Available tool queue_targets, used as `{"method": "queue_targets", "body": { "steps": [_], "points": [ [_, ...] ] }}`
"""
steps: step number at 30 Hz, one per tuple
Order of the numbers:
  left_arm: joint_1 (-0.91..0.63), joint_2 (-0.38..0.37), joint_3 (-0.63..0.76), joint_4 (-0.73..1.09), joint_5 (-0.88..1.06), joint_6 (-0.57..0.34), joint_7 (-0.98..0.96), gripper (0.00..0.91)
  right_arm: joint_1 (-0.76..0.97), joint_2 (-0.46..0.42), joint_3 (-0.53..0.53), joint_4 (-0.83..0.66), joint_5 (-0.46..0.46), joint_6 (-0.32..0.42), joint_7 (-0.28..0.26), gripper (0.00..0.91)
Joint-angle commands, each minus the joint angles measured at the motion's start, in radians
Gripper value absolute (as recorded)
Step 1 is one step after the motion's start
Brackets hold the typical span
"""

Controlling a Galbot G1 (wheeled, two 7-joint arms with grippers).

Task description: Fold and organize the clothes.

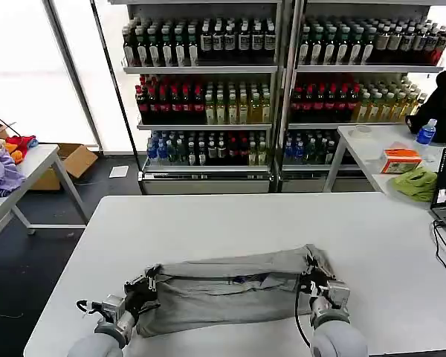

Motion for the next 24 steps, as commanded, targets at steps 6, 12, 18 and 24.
{"method": "queue_targets", "body": {
  "steps": [6,12,18,24],
  "points": [
    [0.089,-0.005,-0.021,-0.081,0.042,-0.006,-0.001,0.0,-0.07,-0.004,0.012,0.001,-0.018,0.014,-0.003,0.0],
    [0.084,-0.018,-0.02,-0.058,0.06,-0.008,0.004,0.01,-0.064,-0.009,0.004,-0.037,-0.036,0.024,-0.011,0.0],
    [0.087,-0.027,-0.01,-0.058,0.069,-0.009,0.013,0.907,-0.055,0.001,0.001,-0.084,-0.069,0.034,-0.024,0.02],
    [0.097,-0.032,-0.01,-0.09,0.089,-0.004,0.011,0.907,-0.074,0.002,0.007,-0.069,-0.08,0.037,-0.027,0.907]
  ]
}}
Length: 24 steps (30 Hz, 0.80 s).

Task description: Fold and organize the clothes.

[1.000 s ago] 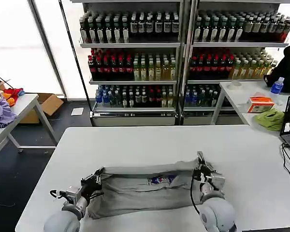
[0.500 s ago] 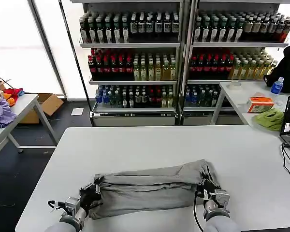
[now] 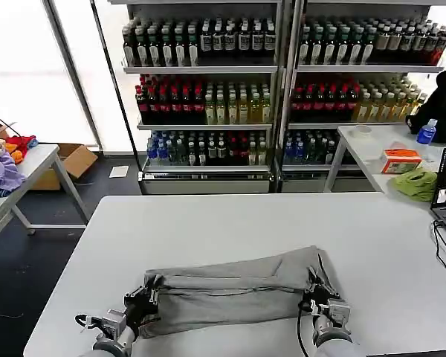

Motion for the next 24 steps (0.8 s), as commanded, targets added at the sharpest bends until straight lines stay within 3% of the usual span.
{"method": "queue_targets", "body": {
  "steps": [1,10,15,24],
  "points": [
    [0.017,-0.008,-0.001,-0.036,0.031,0.003,-0.001,0.907,-0.02,0.002,0.004,-0.011,-0.024,0.002,-0.002,0.907],
    [0.019,-0.057,-0.016,-0.075,0.025,0.028,-0.058,0.907,-0.079,0.018,0.057,0.201,-0.05,0.038,0.012,0.907],
    [0.003,-0.098,-0.023,-0.068,-0.16,0.068,-0.145,0.907,-0.103,0.014,0.082,0.28,-0.082,0.082,-0.012,0.907],
    [0.009,-0.125,-0.02,-0.028,-0.172,0.076,-0.164,0.907,-0.107,0.004,0.102,0.312,-0.072,0.08,-0.01,0.907]
  ]
}}
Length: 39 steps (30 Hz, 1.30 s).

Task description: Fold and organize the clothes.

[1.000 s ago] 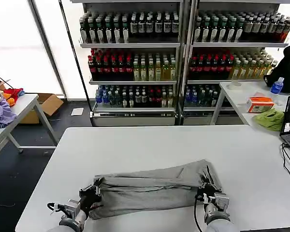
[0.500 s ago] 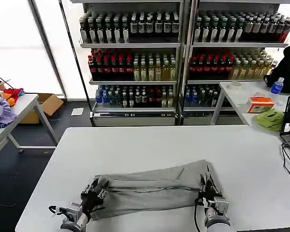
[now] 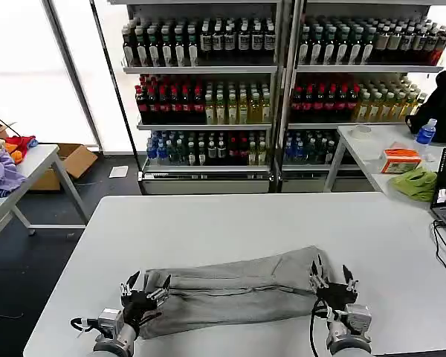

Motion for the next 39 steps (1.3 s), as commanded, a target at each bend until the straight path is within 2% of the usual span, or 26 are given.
{"method": "queue_targets", "body": {
  "steps": [1,5,6,7,8,9,10,14,23,28,34,37,39],
  "points": [
    [0.0,-0.041,-0.002,0.024,-0.099,0.024,-0.055,0.907,-0.021,-0.002,0.023,0.088,-0.015,0.024,-0.007,0.907],
    [0.003,-0.048,-0.009,0.043,-0.104,0.023,-0.052,0.907,-0.021,-0.007,0.018,0.084,-0.012,0.025,-0.006,0.907],
    [0.006,-0.048,-0.011,0.044,-0.106,0.023,-0.049,0.867,-0.02,-0.009,0.017,0.084,-0.008,0.024,-0.005,0.907],
    [0.01,-0.048,-0.013,0.043,-0.112,0.023,-0.046,0.665,-0.019,-0.01,0.017,0.084,-0.005,0.023,-0.004,0.907],
    [0.013,-0.048,-0.013,0.042,-0.115,0.023,-0.044,0.554,-0.015,-0.012,0.018,0.084,-0.004,0.021,-0.004,0.907],
    [0.017,-0.048,-0.015,0.042,-0.115,0.022,-0.041,0.131,-0.013,-0.014,0.019,0.084,-0.001,0.019,-0.003,0.907],
    [0.019,-0.049,-0.016,0.042,-0.115,0.02,-0.036,0.05,-0.01,-0.016,0.02,0.085,0.0,0.016,-0.002,0.907],
    [0.033,-0.055,-0.022,0.045,-0.115,0.012,-0.016,0.0,0.003,-0.024,0.027,0.088,0.012,0.005,-0.004,0.907],
    [0.027,-0.069,-0.036,0.071,-0.107,-0.026,0.012,0.0,0.049,-0.049,0.05,0.065,0.05,-0.016,0.005,0.907],
    [0.03,-0.058,-0.094,0.091,-0.125,-0.059,0.021,0.0,0.078,-0.05,0.046,0.066,0.057,-0.036,0.013,0.907],
    [0.034,0.008,-0.237,0.084,-0.18,-0.069,0.024,0.0,0.101,-0.055,0.037,0.05,0.057,-0.042,0.017,0.907],
    [0.022,0.066,-0.361,0.086,-0.225,-0.067,0.032,0.0,0.116,-0.056,0.034,0.044,0.063,-0.046,0.02,0.907],
    [0.004,0.173,-0.452,0.113,-0.278,-0.051,0.032,0.0,0.125,-0.057,0.029,0.039,0.063,-0.048,0.021,0.907]
  ]
}}
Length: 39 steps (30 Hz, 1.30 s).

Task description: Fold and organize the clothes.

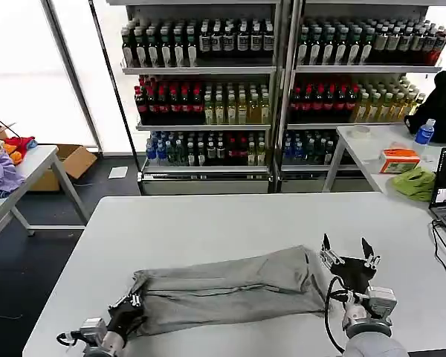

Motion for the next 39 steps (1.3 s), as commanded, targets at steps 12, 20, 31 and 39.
{"method": "queue_targets", "body": {
  "steps": [12,20,31,39],
  "points": [
    [-0.086,0.513,-0.517,0.29,-0.124,-0.006,0.054,0.0,0.071,0.003,-0.026,-0.032,0.017,-0.021,0.017,0.907],
    [-0.078,0.315,-0.272,0.017,-0.096,0.061,0.011,0.0,0.044,0.016,-0.013,-0.024,0.015,-0.021,0.021,0.907],
    [-0.119,0.12,0.135,-0.206,-0.139,0.162,-0.128,0.0,-0.072,0.037,0.064,0.022,0.016,-0.004,0.021,0.907],
    [-0.207,0.074,0.262,-0.125,-0.088,0.177,-0.139,0.0,-0.144,0.053,0.098,0.061,0.016,0.008,0.018,0.907]
  ]
}}
